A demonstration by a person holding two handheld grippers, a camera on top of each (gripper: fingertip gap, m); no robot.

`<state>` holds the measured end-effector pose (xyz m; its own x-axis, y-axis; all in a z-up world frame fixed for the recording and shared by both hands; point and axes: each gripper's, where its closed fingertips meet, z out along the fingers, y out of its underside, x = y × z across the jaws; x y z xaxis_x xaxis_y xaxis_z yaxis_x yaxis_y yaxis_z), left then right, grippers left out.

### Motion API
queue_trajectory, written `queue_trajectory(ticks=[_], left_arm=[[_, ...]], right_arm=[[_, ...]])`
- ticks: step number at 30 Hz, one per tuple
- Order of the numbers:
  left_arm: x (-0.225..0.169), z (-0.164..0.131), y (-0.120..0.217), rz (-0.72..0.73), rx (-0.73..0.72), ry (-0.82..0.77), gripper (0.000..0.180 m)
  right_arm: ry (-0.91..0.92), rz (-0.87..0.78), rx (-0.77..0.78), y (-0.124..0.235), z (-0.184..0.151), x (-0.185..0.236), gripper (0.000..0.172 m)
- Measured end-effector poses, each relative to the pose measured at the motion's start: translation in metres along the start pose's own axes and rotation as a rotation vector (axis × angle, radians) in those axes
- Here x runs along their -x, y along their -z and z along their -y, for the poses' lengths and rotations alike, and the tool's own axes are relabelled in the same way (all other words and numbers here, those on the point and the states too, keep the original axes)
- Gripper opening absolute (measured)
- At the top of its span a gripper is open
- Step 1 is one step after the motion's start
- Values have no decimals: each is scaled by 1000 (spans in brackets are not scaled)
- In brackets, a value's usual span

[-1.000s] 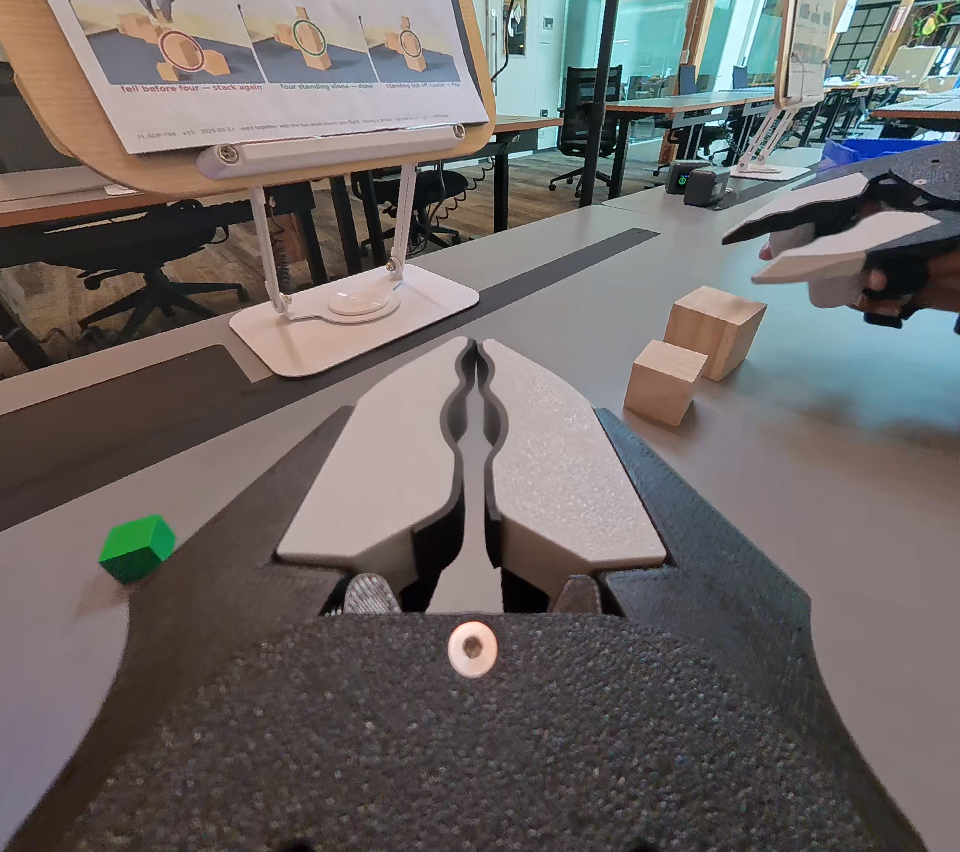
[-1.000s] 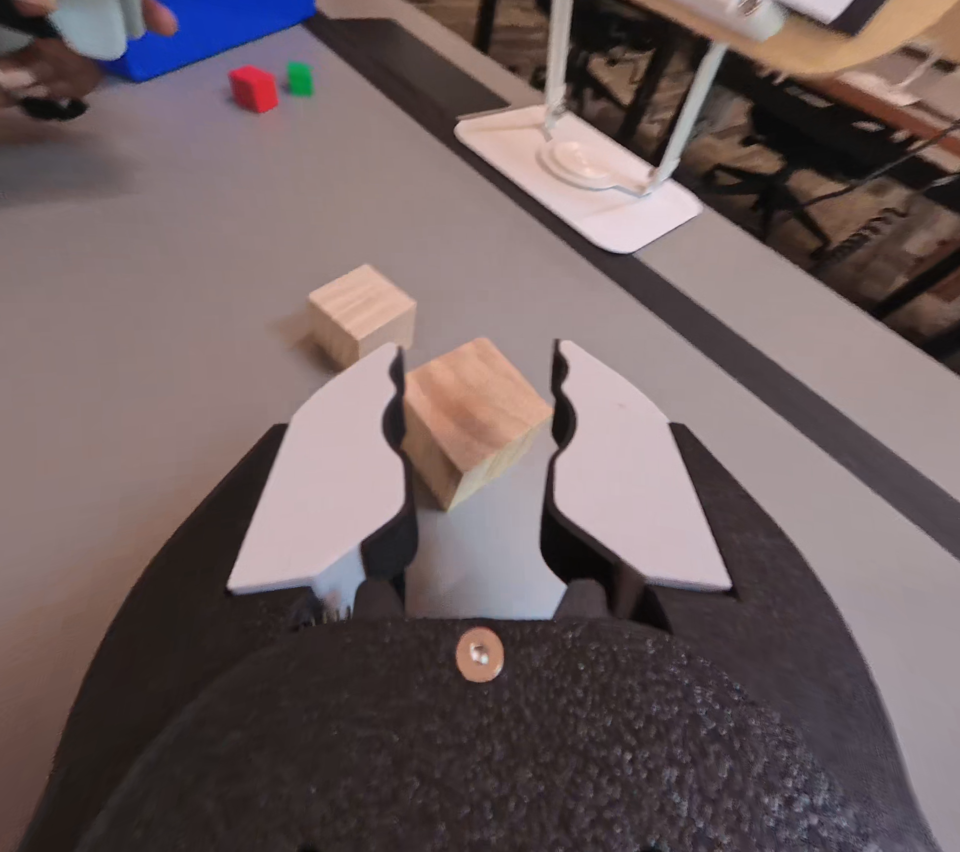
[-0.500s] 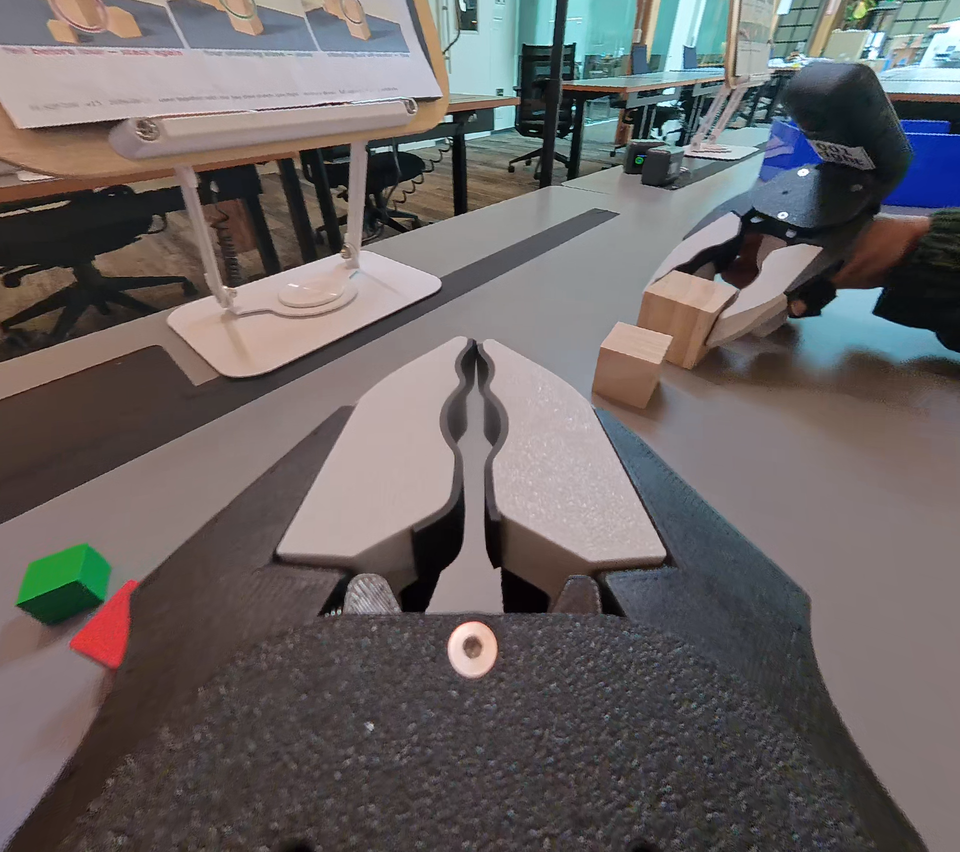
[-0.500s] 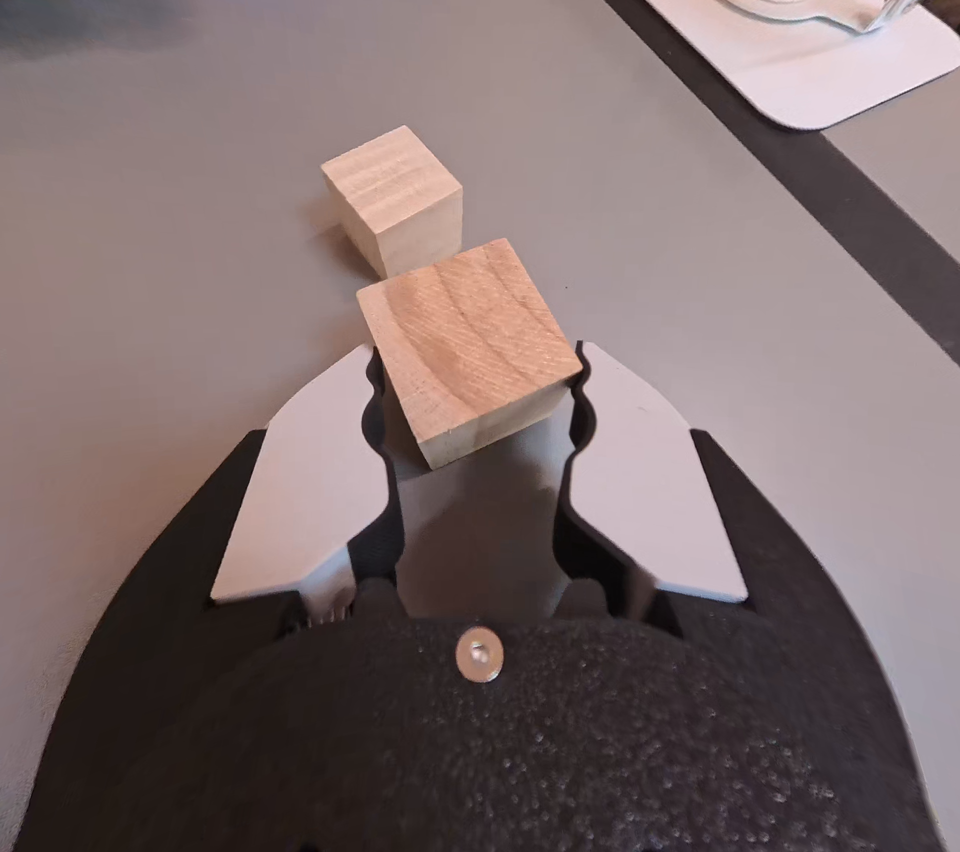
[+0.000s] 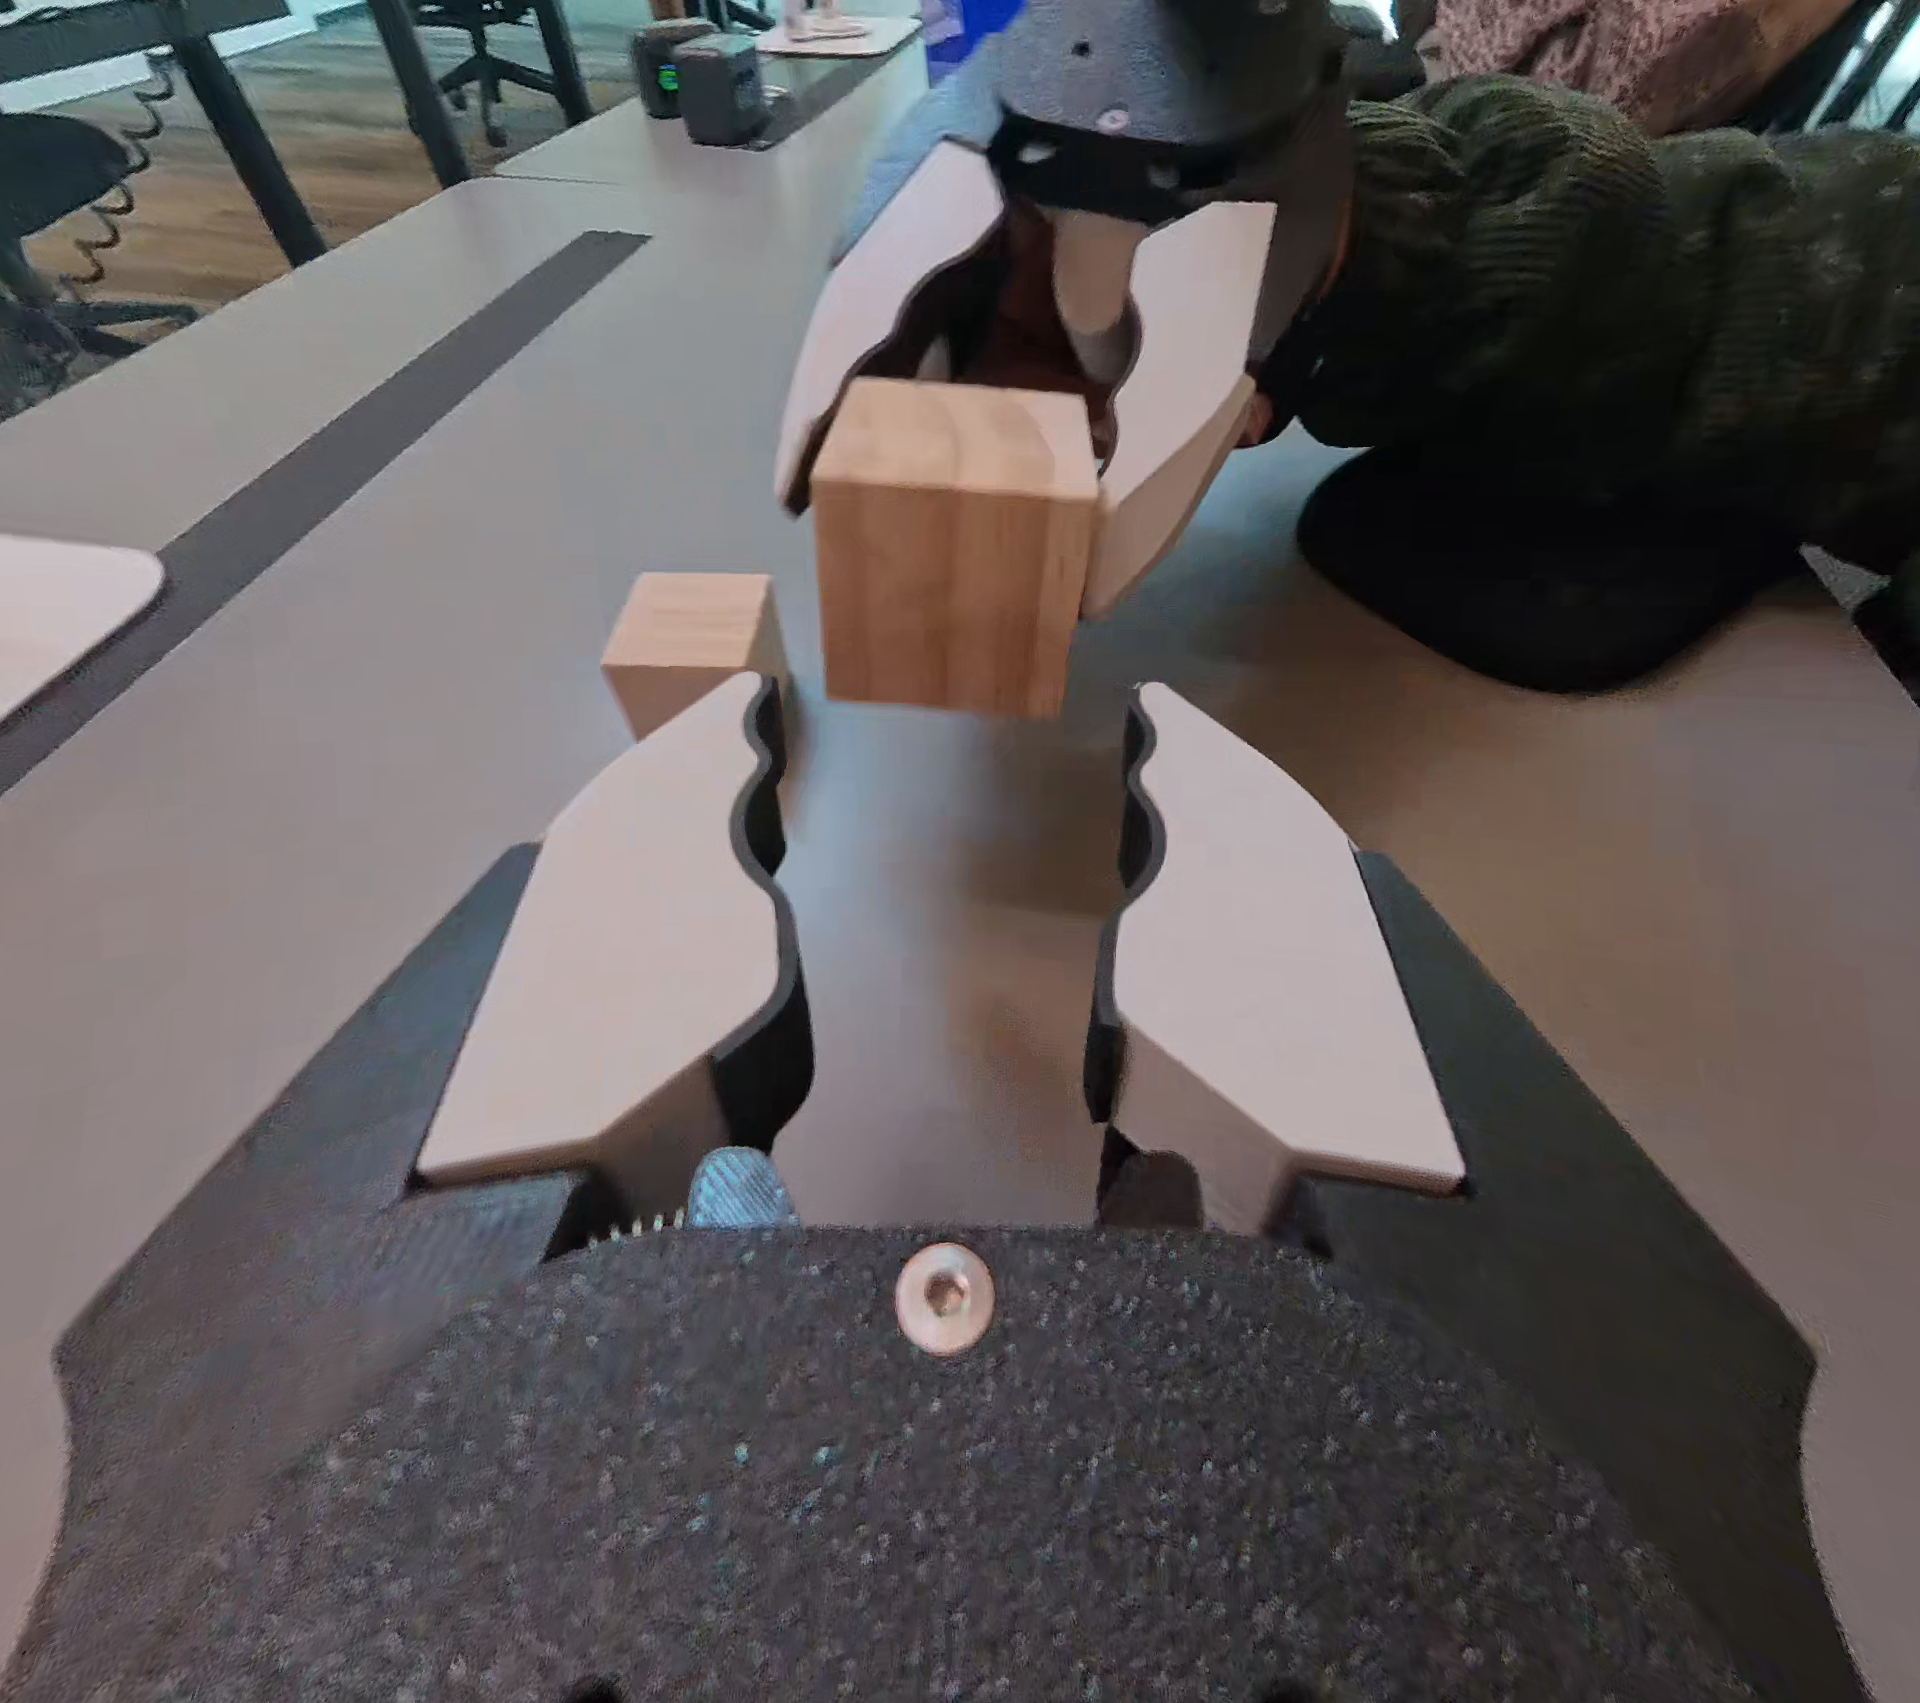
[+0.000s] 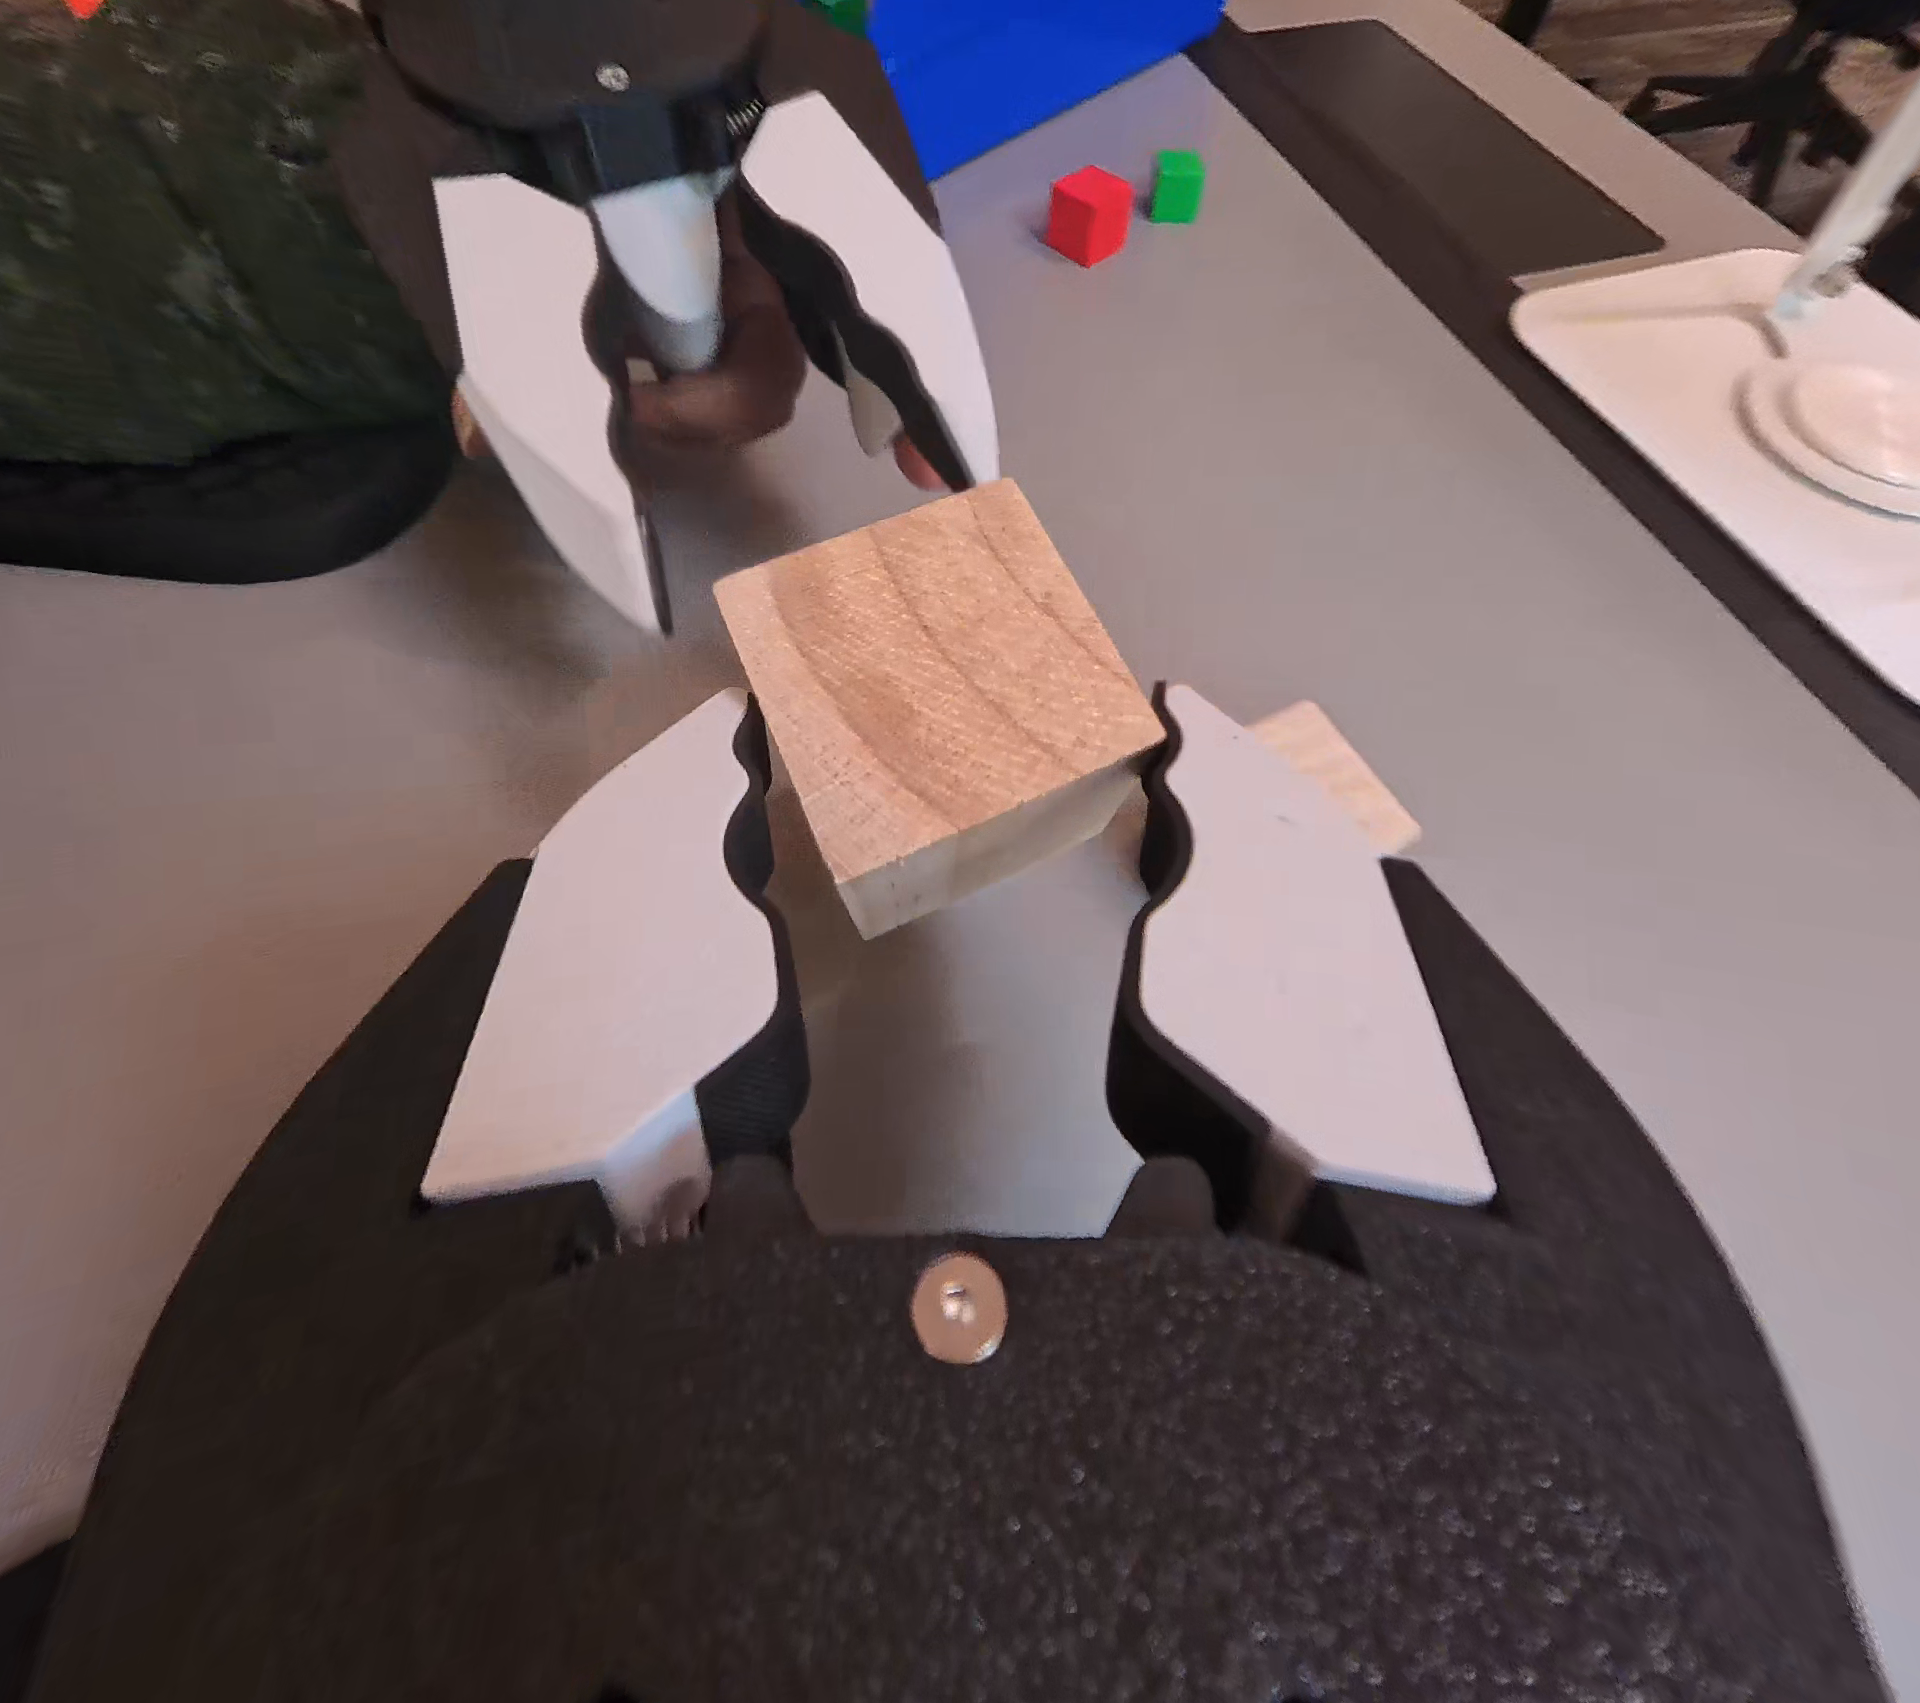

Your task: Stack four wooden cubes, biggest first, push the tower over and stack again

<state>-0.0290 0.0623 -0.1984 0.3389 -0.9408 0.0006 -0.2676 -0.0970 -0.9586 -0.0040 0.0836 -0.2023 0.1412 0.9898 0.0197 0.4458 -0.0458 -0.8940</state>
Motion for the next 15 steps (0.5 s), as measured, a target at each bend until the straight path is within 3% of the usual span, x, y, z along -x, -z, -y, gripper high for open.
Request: queue_trajectory(ticks=[7, 15], left_arm=[[-6, 3, -3, 2, 2, -33, 51], [-14, 5, -7, -31, -5, -35, 59]], right_arm=[[-5, 43, -28, -6, 8, 14, 69], [35, 50, 14, -13, 4, 20, 69]])
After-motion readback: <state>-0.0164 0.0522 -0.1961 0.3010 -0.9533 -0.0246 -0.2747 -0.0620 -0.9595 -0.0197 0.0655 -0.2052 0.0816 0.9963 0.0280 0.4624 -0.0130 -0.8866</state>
